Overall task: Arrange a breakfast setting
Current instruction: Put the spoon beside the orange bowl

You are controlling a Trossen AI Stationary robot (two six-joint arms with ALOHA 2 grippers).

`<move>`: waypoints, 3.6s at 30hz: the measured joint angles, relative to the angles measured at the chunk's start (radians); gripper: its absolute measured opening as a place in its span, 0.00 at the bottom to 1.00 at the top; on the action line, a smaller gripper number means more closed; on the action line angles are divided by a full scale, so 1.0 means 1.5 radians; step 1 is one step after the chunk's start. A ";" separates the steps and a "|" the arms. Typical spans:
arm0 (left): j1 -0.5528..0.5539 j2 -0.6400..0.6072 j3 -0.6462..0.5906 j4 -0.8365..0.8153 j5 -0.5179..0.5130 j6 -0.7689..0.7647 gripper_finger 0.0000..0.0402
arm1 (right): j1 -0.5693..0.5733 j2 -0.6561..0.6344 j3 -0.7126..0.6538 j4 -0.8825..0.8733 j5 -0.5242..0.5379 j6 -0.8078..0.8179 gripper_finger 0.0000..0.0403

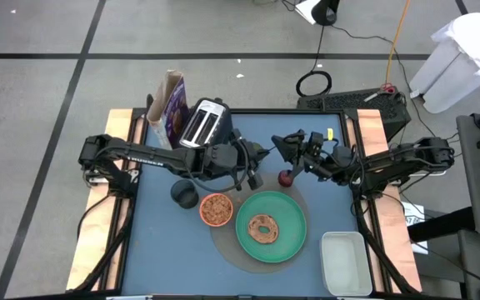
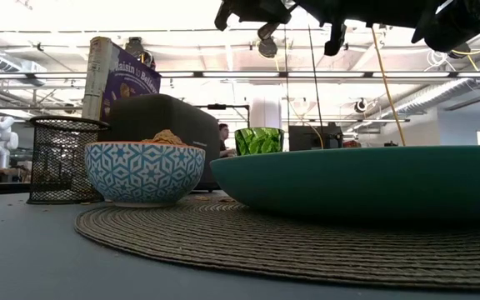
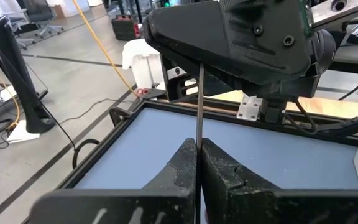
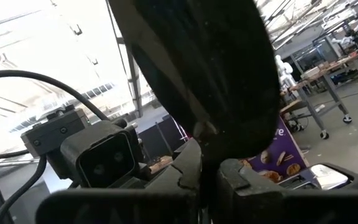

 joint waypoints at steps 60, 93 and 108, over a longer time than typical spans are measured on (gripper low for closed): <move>-0.553 -0.168 -0.162 -0.533 -0.296 -1.263 0.02 | 0.000 -0.001 0.000 -0.104 -0.016 -0.194 0.49; -0.639 0.002 -0.175 -0.565 -0.187 -1.528 0.02 | 0.000 -0.062 0.000 -0.149 -0.018 -0.194 0.49; -0.639 0.001 -0.175 -0.604 -0.111 -1.532 0.02 | 0.000 -0.063 0.000 -0.160 -0.018 -0.189 0.49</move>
